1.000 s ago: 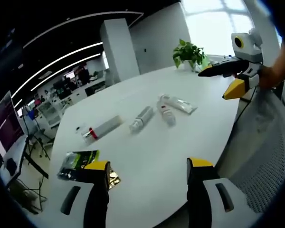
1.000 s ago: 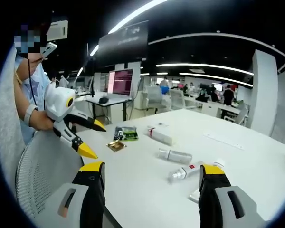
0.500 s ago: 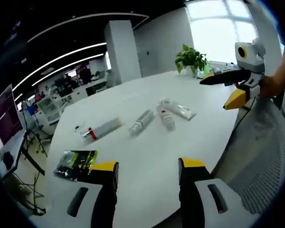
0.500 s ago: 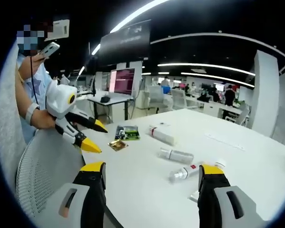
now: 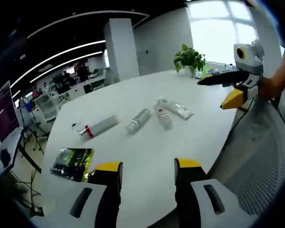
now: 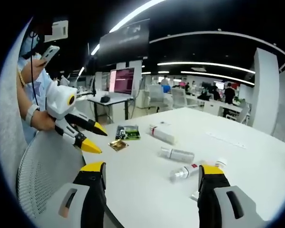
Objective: Arrange the skincare products in the storage area until every visible bottle or jar stands upright without overlapping.
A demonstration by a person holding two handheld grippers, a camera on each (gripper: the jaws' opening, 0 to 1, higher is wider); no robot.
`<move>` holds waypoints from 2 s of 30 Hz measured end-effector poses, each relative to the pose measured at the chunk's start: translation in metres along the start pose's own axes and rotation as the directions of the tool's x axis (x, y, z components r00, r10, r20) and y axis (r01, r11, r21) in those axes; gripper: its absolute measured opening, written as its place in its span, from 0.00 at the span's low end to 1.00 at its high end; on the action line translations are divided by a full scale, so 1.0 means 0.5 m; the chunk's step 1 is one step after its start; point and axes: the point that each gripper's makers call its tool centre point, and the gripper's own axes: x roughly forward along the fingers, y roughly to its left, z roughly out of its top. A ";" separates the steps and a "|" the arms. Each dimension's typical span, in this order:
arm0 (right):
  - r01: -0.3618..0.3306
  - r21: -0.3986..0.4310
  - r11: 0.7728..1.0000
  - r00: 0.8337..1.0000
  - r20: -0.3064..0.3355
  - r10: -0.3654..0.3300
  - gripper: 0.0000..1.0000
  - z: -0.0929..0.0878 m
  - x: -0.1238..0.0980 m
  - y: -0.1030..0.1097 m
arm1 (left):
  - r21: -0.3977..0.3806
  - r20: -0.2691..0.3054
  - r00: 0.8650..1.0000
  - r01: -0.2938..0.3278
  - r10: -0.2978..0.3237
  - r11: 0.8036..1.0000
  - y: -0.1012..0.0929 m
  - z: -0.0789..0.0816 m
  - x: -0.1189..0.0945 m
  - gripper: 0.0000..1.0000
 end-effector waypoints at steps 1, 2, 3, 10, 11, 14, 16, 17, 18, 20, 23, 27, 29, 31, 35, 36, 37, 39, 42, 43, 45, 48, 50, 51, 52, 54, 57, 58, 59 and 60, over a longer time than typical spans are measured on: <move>0.002 0.019 1.000 1.000 0.016 -0.002 0.82 0.007 -0.002 -0.003 | 0.001 -0.004 1.000 0.002 -0.002 1.000 0.000 -0.002 0.001 0.45; 0.000 0.038 0.999 1.000 0.025 -0.001 0.83 0.012 -0.003 -0.004 | 0.000 -0.007 1.000 0.003 -0.003 1.000 0.000 -0.003 0.001 0.45; -0.008 0.082 0.997 0.999 0.044 0.004 0.84 0.022 -0.003 -0.004 | -0.001 -0.007 1.000 0.004 -0.004 1.000 0.001 -0.002 0.000 0.45; -0.049 0.119 0.992 0.995 0.089 0.039 0.77 0.075 0.005 -0.028 | -0.005 0.006 1.000 -0.011 0.011 1.000 0.008 0.001 -0.002 0.41; -0.067 0.098 0.993 0.993 0.100 0.057 0.77 0.088 0.011 -0.032 | -0.005 0.009 1.000 -0.008 0.008 1.000 0.008 0.002 -0.003 0.41; -0.088 0.085 0.992 0.991 0.104 0.078 0.71 0.112 0.024 -0.050 | -0.005 0.007 1.000 -0.012 0.012 1.000 0.009 0.002 -0.003 0.39; -0.102 0.091 0.991 0.985 0.147 0.088 0.64 0.138 0.027 -0.064 | -0.011 0.007 1.000 -0.011 0.011 1.000 0.009 0.002 -0.003 0.39; -0.108 0.104 0.989 0.983 0.157 0.091 0.62 0.145 0.029 -0.071 | -0.009 0.010 1.000 -0.013 0.013 1.000 0.010 0.003 -0.003 0.39; -0.115 0.129 0.985 0.981 0.168 0.093 0.63 0.155 0.034 -0.081 | -0.009 0.008 1.000 -0.016 0.016 1.000 0.011 0.003 -0.003 0.40; -0.097 0.148 0.984 0.986 0.149 0.074 0.71 0.158 0.046 -0.103 | -0.010 0.001 1.000 -0.017 0.017 1.000 0.011 0.000 -0.002 0.40; -0.084 0.147 0.986 0.988 0.143 0.063 0.77 0.160 0.057 -0.125 | 0.004 -0.016 1.000 -0.016 0.016 1.000 0.009 -0.007 0.000 0.42; -0.057 0.145 0.988 0.994 0.098 0.043 0.80 0.143 0.069 -0.149 | 0.023 -0.020 1.000 -0.018 0.018 1.000 0.009 -0.008 0.002 0.45; -0.045 0.161 0.986 0.998 0.051 0.037 0.79 0.119 0.074 -0.157 | 0.026 -0.016 1.000 -0.024 0.024 0.999 0.012 -0.007 0.002 0.47; -0.030 0.181 0.983 0.999 0.021 0.026 0.80 0.102 0.078 -0.165 | 0.024 -0.014 1.000 -0.026 0.027 0.999 0.013 -0.006 0.001 0.47; 0.012 0.189 0.982 0.999 -0.050 -0.003 0.79 0.064 0.088 -0.188 | 0.031 -0.008 1.000 -0.025 0.026 0.999 0.012 -0.004 0.002 0.49; 0.025 0.199 0.980 0.998 -0.066 -0.012 0.79 0.055 0.093 -0.199 | 0.030 -0.006 1.000 -0.026 0.026 0.999 0.012 -0.003 0.001 0.50; 0.030 0.201 0.979 0.997 -0.071 -0.016 0.78 0.052 0.093 -0.202 | 0.027 -0.003 1.000 -0.028 0.028 0.999 0.013 -0.003 0.001 0.50; 0.048 0.211 0.976 0.996 -0.081 -0.032 0.76 0.047 0.096 -0.217 | 0.022 -0.003 1.000 -0.028 0.029 0.999 0.014 -0.002 0.001 0.49; 0.074 0.226 0.971 0.994 -0.091 -0.054 0.71 0.037 0.099 -0.237 | 0.021 -0.002 1.000 -0.029 0.029 0.999 0.015 -0.002 0.002 0.50; 0.107 0.256 0.961 0.992 -0.092 -0.086 0.68 0.030 0.100 -0.256 | 0.038 0.004 0.999 -0.042 0.042 0.998 0.020 0.002 0.001 0.51; 0.137 0.330 0.934 0.989 -0.093 -0.112 0.64 0.015 0.108 -0.278 | 0.031 0.018 0.999 -0.048 0.048 0.998 0.023 0.006 -0.001 0.53; 0.176 0.378 0.909 0.982 -0.133 -0.135 0.61 -0.015 0.119 -0.301 | 0.035 0.015 0.999 -0.044 0.043 0.998 0.022 0.005 -0.001 0.52; 0.187 0.382 0.905 0.978 -0.155 -0.136 0.57 -0.029 0.123 -0.309 | 0.039 0.011 0.999 -0.040 0.040 0.998 0.020 0.003 0.000 0.51; 0.187 0.376 0.907 0.977 -0.166 -0.133 0.55 -0.038 0.127 -0.312 | 0.037 0.007 0.999 -0.039 0.039 0.999 0.020 0.002 0.001 0.51; 0.189 0.367 0.911 0.976 -0.173 -0.133 0.53 -0.045 0.130 -0.314 | 0.038 0.007 0.999 -0.040 0.040 0.998 0.021 0.001 0.000 0.51; 0.188 0.367 0.911 0.973 -0.193 -0.123 0.45 -0.056 0.133 -0.316 | 0.032 0.009 0.999 -0.041 0.041 0.999 0.022 0.001 0.000 0.51; 0.189 0.357 0.915 0.973 -0.195 -0.125 0.40 -0.065 0.138 -0.325 | 0.032 0.002 0.999 -0.039 0.039 0.999 0.022 -0.002 0.000 0.50; 0.187 0.350 0.918 0.973 -0.197 -0.123 0.36 -0.066 0.139 -0.325 | 0.031 0.003 0.999 -0.039 0.039 0.999 0.022 -0.001 0.000 0.51; 0.186 0.349 0.919 0.973 -0.198 -0.122 0.33 -0.067 0.139 -0.326 | 0.032 0.007 0.999 -0.040 0.039 0.999 0.022 0.000 0.000 0.51; 0.187 0.348 0.919 0.972 -0.200 -0.122 0.33 -0.071 0.143 -0.329 | 0.033 0.009 0.999 -0.041 0.041 0.999 0.022 0.001 0.000 0.51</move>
